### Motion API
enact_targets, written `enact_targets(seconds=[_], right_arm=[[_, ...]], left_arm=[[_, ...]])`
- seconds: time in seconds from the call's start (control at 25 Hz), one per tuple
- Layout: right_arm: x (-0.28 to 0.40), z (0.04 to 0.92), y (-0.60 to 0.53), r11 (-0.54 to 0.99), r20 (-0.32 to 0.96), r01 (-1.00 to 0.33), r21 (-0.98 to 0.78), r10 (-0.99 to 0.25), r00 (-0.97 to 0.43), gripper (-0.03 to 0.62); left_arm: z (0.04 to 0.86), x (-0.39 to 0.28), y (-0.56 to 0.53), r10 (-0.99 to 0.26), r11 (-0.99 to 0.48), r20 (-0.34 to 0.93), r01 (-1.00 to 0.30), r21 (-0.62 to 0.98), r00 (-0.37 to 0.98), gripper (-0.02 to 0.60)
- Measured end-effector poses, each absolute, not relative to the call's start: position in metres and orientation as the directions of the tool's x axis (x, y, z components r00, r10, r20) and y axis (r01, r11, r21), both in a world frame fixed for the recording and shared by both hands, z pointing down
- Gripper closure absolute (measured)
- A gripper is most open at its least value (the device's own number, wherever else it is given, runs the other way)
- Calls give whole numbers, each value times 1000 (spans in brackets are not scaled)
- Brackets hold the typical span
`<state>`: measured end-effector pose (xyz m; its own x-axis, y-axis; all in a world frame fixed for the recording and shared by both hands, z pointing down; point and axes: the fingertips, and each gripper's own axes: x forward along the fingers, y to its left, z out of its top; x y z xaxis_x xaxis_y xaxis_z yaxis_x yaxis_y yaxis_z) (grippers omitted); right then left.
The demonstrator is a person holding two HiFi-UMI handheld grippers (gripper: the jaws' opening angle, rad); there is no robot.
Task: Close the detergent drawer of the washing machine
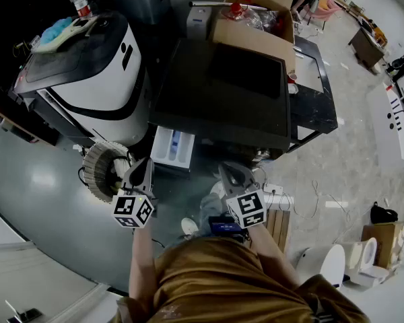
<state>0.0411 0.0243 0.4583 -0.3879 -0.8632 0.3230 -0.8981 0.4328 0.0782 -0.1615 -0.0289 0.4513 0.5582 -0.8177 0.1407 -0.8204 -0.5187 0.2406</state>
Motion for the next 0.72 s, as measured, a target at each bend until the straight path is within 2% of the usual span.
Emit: enact_targets(seconds=[0.72], right_arm=[[54, 464, 20, 436, 348, -897, 72, -854, -387, 582]], left_arm=[[462, -153, -30, -817, -513, 158, -823, 245, 555, 545]])
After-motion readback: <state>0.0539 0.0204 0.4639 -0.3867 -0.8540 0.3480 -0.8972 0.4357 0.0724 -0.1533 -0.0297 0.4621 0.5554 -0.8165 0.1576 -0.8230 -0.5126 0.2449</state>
